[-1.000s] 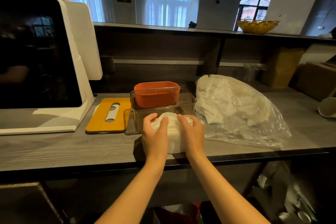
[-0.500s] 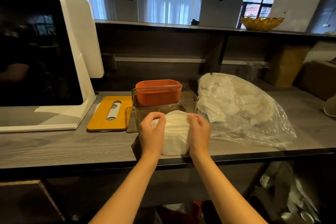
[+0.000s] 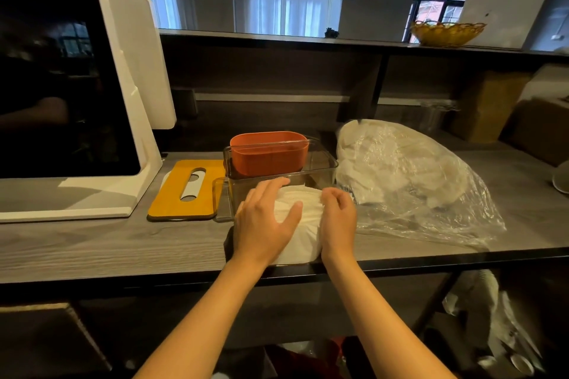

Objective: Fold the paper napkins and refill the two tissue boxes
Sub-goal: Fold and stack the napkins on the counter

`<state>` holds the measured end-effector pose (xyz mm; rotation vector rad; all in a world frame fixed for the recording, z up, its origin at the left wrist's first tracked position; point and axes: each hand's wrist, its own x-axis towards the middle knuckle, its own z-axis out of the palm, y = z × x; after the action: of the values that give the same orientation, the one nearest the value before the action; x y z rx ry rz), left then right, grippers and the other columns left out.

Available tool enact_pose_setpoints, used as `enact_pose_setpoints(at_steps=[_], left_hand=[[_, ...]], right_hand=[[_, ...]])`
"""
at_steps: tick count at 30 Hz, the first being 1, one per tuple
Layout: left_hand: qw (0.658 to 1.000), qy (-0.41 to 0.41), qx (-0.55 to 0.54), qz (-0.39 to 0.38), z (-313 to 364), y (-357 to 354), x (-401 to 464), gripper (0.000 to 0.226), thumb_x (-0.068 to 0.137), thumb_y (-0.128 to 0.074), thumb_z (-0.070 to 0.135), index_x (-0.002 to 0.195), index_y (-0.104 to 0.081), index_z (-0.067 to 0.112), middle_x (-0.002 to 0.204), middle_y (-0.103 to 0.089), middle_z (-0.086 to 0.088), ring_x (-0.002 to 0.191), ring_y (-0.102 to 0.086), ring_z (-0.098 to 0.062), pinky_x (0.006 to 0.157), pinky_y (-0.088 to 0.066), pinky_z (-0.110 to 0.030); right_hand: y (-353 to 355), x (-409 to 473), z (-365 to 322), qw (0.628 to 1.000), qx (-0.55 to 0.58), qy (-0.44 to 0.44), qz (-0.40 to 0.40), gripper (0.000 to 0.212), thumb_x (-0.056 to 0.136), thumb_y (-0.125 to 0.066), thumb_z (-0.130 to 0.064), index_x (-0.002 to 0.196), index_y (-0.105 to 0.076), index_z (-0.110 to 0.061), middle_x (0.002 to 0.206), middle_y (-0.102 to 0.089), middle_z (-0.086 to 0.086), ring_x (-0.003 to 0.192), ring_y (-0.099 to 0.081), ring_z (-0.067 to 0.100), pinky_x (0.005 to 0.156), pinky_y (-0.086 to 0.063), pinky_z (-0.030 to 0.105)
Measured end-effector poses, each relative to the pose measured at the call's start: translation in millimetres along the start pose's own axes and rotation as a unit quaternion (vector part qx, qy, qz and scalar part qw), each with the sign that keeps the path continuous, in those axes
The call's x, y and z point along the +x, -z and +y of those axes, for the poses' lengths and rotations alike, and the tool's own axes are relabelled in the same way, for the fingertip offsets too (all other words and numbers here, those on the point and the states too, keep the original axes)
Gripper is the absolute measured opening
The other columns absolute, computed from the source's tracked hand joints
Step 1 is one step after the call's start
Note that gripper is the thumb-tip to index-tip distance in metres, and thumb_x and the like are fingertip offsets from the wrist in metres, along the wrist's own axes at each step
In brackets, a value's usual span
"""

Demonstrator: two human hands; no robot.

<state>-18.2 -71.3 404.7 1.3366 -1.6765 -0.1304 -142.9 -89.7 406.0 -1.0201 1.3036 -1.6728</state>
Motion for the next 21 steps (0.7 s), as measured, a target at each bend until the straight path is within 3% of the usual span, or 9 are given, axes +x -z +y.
enact_pose_setpoints(at_steps=[2, 5, 7, 10, 13, 17, 21], left_hand=[[0.991, -0.069, 0.089, -0.066, 1, 7, 3, 0.065, 0.089, -0.045, 0.063, 0.145, -0.047, 0.031, 0.143, -0.052, 0.010, 0.129, -0.046, -0.009, 0.102, -0.042, -0.033], [0.956, -0.102, 0.175, -0.212, 4, 24, 13, 0.085, 0.088, -0.047, 0.075, 0.158, -0.023, 0.033, 0.162, -0.027, 0.012, 0.144, -0.028, -0.010, 0.112, -0.034, -0.037], [0.937, -0.106, 0.217, -0.254, 6, 34, 21, 0.101, 0.081, -0.046, 0.084, 0.160, -0.012, 0.031, 0.166, -0.017, 0.011, 0.145, -0.025, -0.012, 0.113, -0.032, -0.038], [0.913, -0.110, 0.248, -0.304, 10, 41, 28, 0.109, 0.074, -0.050, 0.089, 0.159, -0.010, 0.034, 0.162, -0.026, 0.012, 0.140, -0.032, -0.012, 0.108, -0.037, -0.037], [0.900, -0.111, 0.217, -0.360, 11, 43, 29, 0.110, 0.073, -0.061, 0.083, 0.158, -0.007, 0.039, 0.159, -0.026, 0.014, 0.140, -0.031, -0.010, 0.106, -0.040, -0.036], [0.895, -0.115, 0.182, -0.390, 8, 46, 27, 0.117, 0.070, -0.072, 0.075, 0.158, -0.002, 0.042, 0.158, -0.021, 0.016, 0.141, -0.032, -0.008, 0.108, -0.044, -0.038], [0.904, -0.134, 0.182, -0.364, 1, 45, 29, 0.104, 0.077, -0.069, 0.070, 0.158, -0.014, 0.037, 0.158, -0.024, 0.016, 0.139, -0.035, -0.007, 0.105, -0.048, -0.039]], right_hand=[[1, -1, -2, 1.000, 0.005, 0.001, -0.015, 0.012, 0.097, -0.055, -0.018, 0.095, -0.067, -0.015, 0.095, -0.066, 0.000, 0.093, -0.062, 0.016, 0.080, -0.052, 0.032], [1, -3, -5, 0.999, 0.008, 0.004, -0.032, 0.018, 0.100, -0.050, -0.017, 0.097, -0.067, -0.015, 0.095, -0.064, -0.005, 0.092, -0.059, 0.011, 0.076, -0.045, 0.023], [0, -1, -4, 0.999, 0.003, -0.002, -0.037, 0.024, 0.101, -0.045, -0.024, 0.101, -0.068, -0.019, 0.101, -0.064, -0.007, 0.099, -0.060, 0.012, 0.084, -0.049, 0.030], [-4, -3, -4, 0.998, 0.000, -0.024, -0.060, 0.030, 0.093, -0.046, -0.044, 0.098, -0.069, -0.026, 0.105, -0.068, 0.000, 0.105, -0.064, 0.022, 0.095, -0.051, 0.050], [-2, -5, -7, 0.997, -0.001, -0.035, -0.074, 0.029, 0.097, -0.047, -0.043, 0.089, -0.069, -0.026, 0.099, -0.070, 0.005, 0.102, -0.066, 0.028, 0.095, -0.050, 0.052], [1, -8, -11, 0.997, -0.037, -0.017, -0.068, 0.033, 0.103, -0.043, -0.036, 0.093, -0.071, -0.022, 0.094, -0.067, -0.007, 0.100, -0.062, 0.019, 0.090, -0.048, 0.039], [1, -9, -13, 0.997, -0.029, -0.039, -0.067, 0.041, 0.102, -0.046, -0.039, 0.073, -0.071, -0.022, 0.082, -0.071, 0.003, 0.089, -0.068, 0.025, 0.082, -0.051, 0.044]])
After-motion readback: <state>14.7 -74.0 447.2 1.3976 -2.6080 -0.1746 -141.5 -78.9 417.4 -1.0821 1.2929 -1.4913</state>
